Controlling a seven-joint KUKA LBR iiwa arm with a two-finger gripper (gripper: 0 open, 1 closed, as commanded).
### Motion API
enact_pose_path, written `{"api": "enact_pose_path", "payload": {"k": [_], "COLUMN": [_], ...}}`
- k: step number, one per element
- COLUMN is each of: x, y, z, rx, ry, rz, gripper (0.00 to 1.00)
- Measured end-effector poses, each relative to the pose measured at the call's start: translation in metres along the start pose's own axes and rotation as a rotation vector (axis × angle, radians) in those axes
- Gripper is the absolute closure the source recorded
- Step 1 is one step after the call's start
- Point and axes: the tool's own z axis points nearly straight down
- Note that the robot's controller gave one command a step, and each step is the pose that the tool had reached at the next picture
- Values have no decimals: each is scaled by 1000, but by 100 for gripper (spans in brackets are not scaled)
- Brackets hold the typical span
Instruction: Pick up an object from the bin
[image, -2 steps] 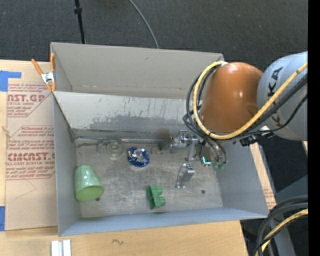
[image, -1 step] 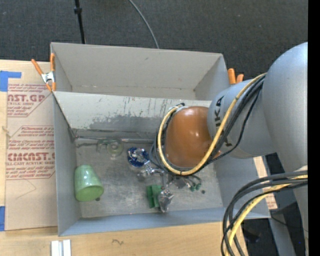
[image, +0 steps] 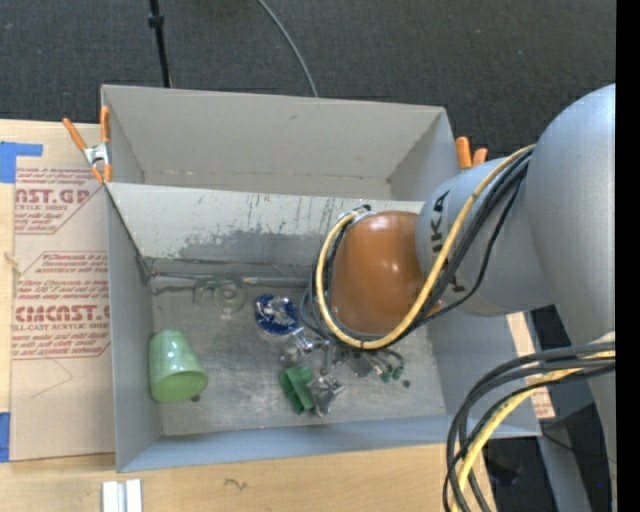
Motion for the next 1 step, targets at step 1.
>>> {"api": "enact_pose_path", "payload": {"k": [1], "x": [13], "y": [-5], "z": [-140], "rx": [3], "ry": [-10], "rz": [-233], "gripper": [100]}}
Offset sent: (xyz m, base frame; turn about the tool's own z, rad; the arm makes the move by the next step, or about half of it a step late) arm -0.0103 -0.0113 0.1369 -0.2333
